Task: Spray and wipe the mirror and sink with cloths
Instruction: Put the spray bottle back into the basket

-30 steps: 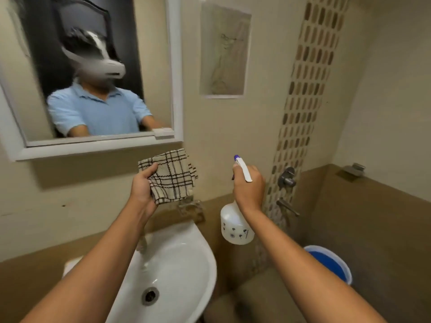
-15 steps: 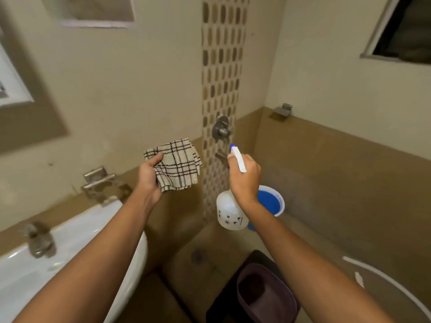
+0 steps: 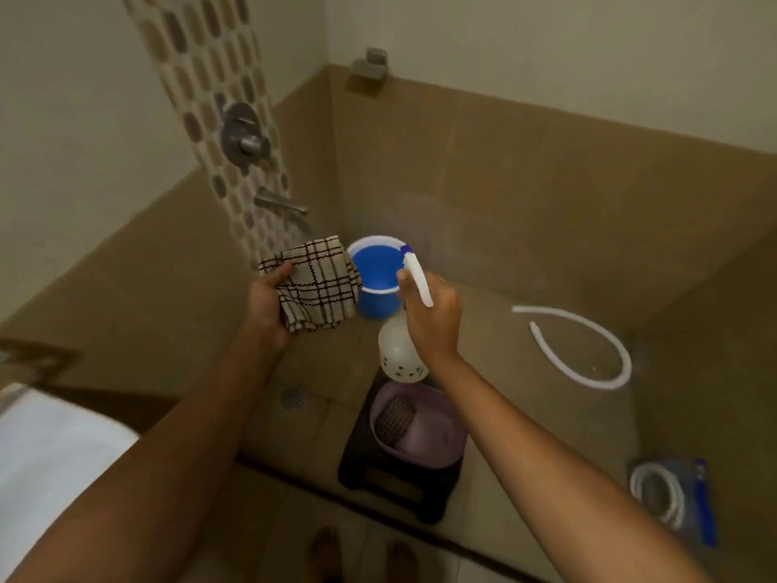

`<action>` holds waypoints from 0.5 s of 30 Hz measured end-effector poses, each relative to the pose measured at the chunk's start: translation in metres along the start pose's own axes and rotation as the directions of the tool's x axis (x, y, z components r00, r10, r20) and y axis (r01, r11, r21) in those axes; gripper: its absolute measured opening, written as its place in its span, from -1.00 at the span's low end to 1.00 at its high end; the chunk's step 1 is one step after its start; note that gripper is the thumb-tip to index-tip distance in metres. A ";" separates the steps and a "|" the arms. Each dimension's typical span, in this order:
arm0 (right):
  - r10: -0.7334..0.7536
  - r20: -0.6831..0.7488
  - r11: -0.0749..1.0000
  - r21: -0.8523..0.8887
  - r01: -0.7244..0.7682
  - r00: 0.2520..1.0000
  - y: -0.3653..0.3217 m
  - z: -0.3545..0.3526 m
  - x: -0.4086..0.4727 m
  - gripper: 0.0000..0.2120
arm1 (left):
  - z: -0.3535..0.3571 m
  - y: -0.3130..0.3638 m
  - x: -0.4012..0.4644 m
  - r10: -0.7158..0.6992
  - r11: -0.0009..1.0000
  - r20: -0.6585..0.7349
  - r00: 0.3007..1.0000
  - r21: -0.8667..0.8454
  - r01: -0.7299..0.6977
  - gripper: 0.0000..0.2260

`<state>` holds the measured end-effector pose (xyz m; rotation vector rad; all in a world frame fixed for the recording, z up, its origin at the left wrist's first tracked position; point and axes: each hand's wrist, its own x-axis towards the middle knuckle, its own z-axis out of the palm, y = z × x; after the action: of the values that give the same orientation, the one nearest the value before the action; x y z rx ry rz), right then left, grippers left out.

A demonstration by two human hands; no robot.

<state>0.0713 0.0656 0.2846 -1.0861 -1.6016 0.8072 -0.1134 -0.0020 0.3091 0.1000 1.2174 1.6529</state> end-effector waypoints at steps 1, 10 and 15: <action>0.041 -0.014 0.999 -0.012 -0.041 0.999 0.008 -0.004 -0.005 -0.72 | -0.002 -0.008 0.010 -0.038 0.999 0.008 0.999 0.021 0.038 -0.71; 0.385 -0.170 0.906 -0.116 -0.407 0.907 0.084 -0.019 -0.057 -0.78 | -0.012 -0.060 0.059 -0.272 0.957 0.106 0.956 0.132 0.258 -0.64; 0.512 -0.243 0.822 -0.140 -0.552 0.824 0.126 -0.023 -0.086 -0.74 | -0.019 -0.091 0.075 -0.365 0.924 0.124 0.923 0.172 0.342 -0.70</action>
<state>0.1347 0.0331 0.1476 -1.7603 -1.2352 0.8729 -0.0984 0.0380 0.1972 0.0906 1.1614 1.2168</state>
